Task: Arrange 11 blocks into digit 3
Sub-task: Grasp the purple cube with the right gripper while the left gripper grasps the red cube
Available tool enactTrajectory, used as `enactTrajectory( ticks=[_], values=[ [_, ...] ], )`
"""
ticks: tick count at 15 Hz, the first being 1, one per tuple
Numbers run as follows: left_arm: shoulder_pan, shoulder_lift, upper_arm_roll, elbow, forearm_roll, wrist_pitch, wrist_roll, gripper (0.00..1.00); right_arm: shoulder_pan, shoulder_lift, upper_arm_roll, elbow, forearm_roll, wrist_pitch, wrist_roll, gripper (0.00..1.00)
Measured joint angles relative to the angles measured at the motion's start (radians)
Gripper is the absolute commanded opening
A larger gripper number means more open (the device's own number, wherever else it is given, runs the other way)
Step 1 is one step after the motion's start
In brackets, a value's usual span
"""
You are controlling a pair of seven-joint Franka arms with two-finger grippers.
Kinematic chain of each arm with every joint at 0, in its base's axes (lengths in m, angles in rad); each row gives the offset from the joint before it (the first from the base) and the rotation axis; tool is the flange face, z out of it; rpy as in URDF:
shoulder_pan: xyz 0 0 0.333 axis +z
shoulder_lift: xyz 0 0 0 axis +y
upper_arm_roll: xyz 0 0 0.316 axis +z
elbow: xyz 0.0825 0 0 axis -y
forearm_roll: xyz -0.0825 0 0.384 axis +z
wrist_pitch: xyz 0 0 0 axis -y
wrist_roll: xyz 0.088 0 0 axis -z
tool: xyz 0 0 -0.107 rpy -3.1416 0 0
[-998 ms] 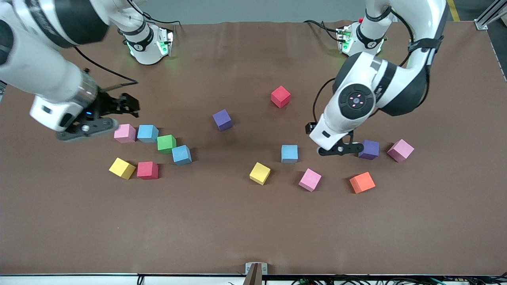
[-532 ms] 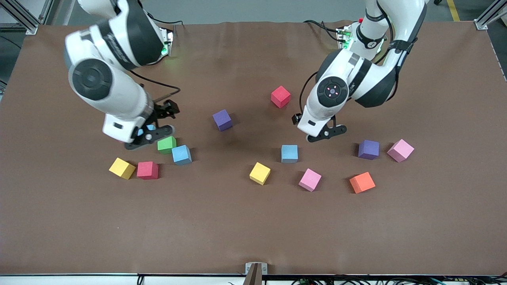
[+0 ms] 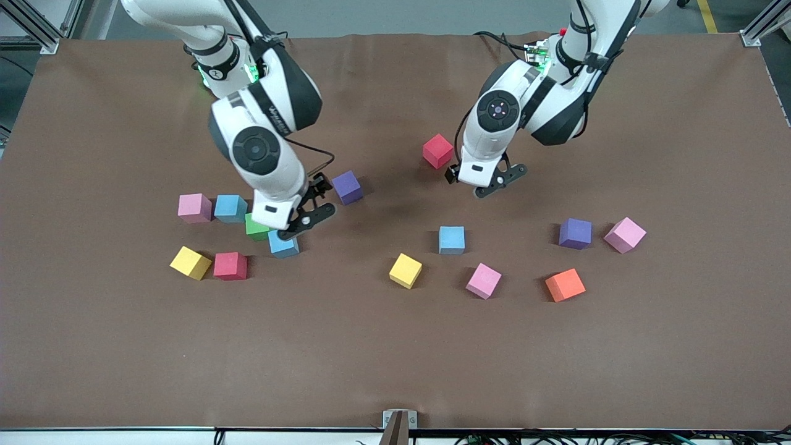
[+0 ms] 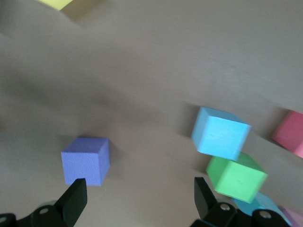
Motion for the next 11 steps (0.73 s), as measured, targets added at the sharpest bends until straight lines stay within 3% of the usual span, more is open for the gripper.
enactTrajectory(
  ticks=[5, 11],
  values=[
    [0.000, 0.000, -0.061, -0.139, 0.000, 0.204, -0.126, 1.00, 0.092, -0.063, 0.022, -0.276, 0.000, 0.286, -0.001, 1.00],
    [-0.001, 0.003, -0.124, -0.241, 0.000, 0.335, -0.219, 1.00, 0.113, -0.075, 0.037, -0.333, 0.000, 0.371, -0.120, 1.00]
  ],
)
